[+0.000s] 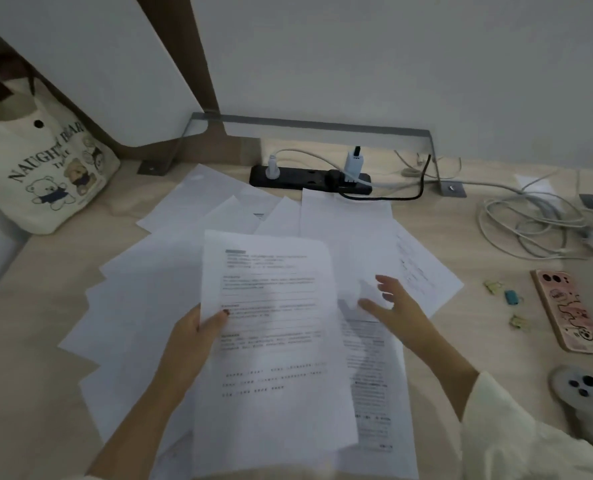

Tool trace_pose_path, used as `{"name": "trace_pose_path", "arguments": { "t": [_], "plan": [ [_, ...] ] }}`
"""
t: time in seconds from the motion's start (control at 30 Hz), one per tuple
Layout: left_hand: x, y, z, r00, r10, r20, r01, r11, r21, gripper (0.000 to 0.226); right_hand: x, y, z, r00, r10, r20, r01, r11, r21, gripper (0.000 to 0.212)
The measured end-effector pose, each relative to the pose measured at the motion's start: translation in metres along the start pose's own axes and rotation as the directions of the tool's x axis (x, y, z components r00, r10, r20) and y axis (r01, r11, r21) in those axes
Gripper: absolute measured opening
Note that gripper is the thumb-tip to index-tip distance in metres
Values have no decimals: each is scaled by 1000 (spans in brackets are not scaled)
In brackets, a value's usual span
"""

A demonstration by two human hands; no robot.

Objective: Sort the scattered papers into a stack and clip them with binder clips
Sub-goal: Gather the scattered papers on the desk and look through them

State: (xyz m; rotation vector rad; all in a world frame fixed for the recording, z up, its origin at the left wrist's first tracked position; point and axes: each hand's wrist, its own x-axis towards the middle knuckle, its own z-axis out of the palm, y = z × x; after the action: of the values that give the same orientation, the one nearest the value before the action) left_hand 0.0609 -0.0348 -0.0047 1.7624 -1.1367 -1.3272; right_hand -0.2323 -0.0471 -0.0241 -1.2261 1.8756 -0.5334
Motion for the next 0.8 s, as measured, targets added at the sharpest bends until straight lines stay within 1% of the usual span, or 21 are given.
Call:
{"name": "trace_pose_path", "arguments": {
  "t": [0.03,0.07,0.1,0.17,0.23,0.27,0.33,0.4,0.43,0.57,0.7,0.8],
  "plan": [
    [4,-9,-8,999,-32,-39,32,999,-3,28,6,6,11,997,-74,36,82,952,-295,71],
    [8,-16,-15,996,-58,-65,58,998,-1,32,11,11,21,985,-137,102,170,851,-496,77],
    [11,-23,-21,993,-82,-83,82,997,-2,34,14,15,29,970,-175,166,241,746,-621,80],
    [17,-36,-27,987,-123,-103,121,992,-20,36,18,18,41,951,-184,249,309,593,-743,80],
    [22,-47,-30,978,-179,-105,174,983,-51,36,20,18,49,950,-194,246,312,516,-798,74],
    [23,-51,-31,973,-206,-103,200,978,-63,37,20,18,51,953,-212,216,296,503,-812,71],
    [27,-59,-31,963,-250,-99,243,967,-75,37,20,22,55,953,-260,155,272,512,-814,68],
    [29,-65,-31,957,-272,-98,265,961,-74,37,21,26,55,950,-286,127,272,554,-787,66],
    [30,-67,-31,954,-282,-101,276,959,-71,37,22,28,55,944,-306,126,286,563,-776,64],
    [33,-73,-30,950,-294,-107,287,955,-76,37,28,34,50,915,-376,142,331,503,-799,65],
    [32,-75,-29,949,-295,-114,286,954,-87,37,26,35,49,905,-402,136,356,543,-761,50],
    [32,-77,-28,951,-285,-123,275,957,-88,37,23,35,47,899,-409,158,379,542,-750,49]
  ]
}}
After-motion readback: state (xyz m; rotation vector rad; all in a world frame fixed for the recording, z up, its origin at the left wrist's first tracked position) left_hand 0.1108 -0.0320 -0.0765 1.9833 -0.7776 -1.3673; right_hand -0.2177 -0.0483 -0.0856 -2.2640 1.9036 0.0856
